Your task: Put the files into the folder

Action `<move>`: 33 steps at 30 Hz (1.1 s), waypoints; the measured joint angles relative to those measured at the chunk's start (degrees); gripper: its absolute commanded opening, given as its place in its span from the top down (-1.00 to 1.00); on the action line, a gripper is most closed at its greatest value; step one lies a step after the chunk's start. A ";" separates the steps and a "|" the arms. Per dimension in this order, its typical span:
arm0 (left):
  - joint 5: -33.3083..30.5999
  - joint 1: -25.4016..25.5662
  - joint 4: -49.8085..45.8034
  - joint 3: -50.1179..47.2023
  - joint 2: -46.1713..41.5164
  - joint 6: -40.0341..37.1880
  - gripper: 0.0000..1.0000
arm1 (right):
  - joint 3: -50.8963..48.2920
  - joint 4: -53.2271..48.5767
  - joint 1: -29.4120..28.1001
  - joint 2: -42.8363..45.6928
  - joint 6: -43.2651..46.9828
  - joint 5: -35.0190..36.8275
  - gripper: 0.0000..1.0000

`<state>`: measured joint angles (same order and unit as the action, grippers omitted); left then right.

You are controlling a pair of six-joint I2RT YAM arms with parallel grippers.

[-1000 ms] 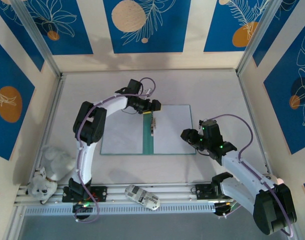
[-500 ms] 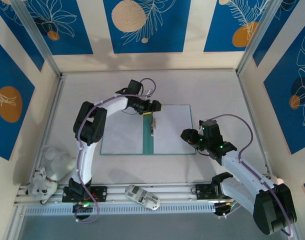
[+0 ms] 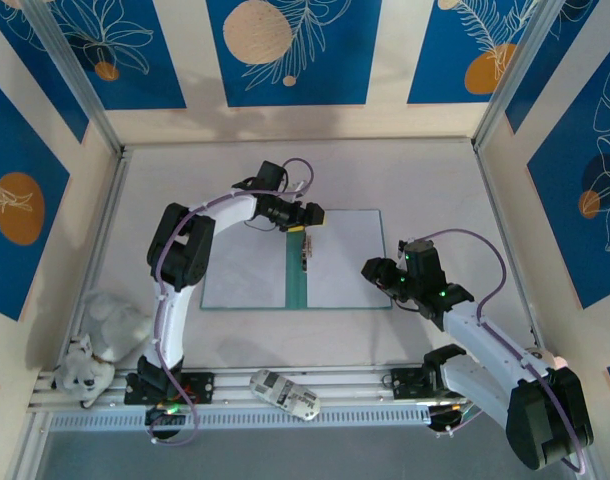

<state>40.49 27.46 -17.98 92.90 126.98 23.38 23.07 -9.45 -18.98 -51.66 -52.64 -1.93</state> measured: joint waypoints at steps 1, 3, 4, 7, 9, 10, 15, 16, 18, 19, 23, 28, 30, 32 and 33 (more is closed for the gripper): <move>0.07 0.00 -0.02 -0.02 0.00 0.00 -0.71 | 0.00 0.07 0.00 0.00 0.00 0.00 0.05; 0.44 0.00 -0.02 -0.04 0.00 0.02 -0.71 | -0.02 0.07 0.07 0.00 0.00 0.00 0.05; 0.61 0.00 0.00 -0.09 0.00 0.00 -0.71 | -0.02 0.07 0.15 0.00 0.00 0.00 0.05; 1.27 0.04 0.00 -0.39 0.00 0.00 -0.71 | -0.07 0.09 0.26 0.00 0.00 0.00 0.05; 1.57 0.04 0.00 -0.61 0.00 0.00 -0.72 | -0.07 0.11 0.26 0.00 0.00 0.00 0.05; 1.75 0.04 0.00 -0.70 0.00 0.00 -0.71 | -0.09 0.11 0.26 0.00 0.00 0.00 0.05; 2.60 0.07 0.00 -1.44 -0.02 0.00 -0.72 | -0.11 0.13 0.33 0.00 -0.02 -0.02 0.05; 2.60 0.09 0.00 -1.64 -0.04 0.02 -0.71 | -0.11 0.13 0.37 0.00 0.00 -0.02 0.05; 2.73 0.09 0.02 -1.92 -0.04 -0.02 -0.71 | -0.11 0.15 0.37 0.00 0.00 -0.02 0.05; 2.80 0.11 0.04 -2.01 -0.09 -0.02 -0.71 | -0.11 0.22 0.37 0.00 -0.02 -0.02 0.05; 2.97 0.22 0.00 -2.82 -0.76 -0.02 -0.72 | -0.11 0.52 0.37 0.00 -0.02 -0.02 0.05; 2.99 0.72 0.00 -3.80 -1.97 -0.02 -0.71 | -0.28 0.90 0.37 0.02 -0.04 -0.17 0.05; 2.99 0.96 0.02 -4.17 -2.51 -0.02 -0.71 | -0.33 0.92 0.37 0.00 -0.22 -0.22 0.05; 3.02 1.14 0.04 -4.66 -3.13 -0.02 -0.72 | -0.33 0.94 0.37 0.02 -0.26 -0.22 0.05; 2.99 1.18 0.02 -4.87 -3.41 -0.02 -0.71 | -0.33 0.94 0.37 0.02 -0.28 -0.22 0.05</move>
<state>43.48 28.64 -17.96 88.03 123.57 23.35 22.74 -8.51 -18.61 -51.64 -52.93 -2.15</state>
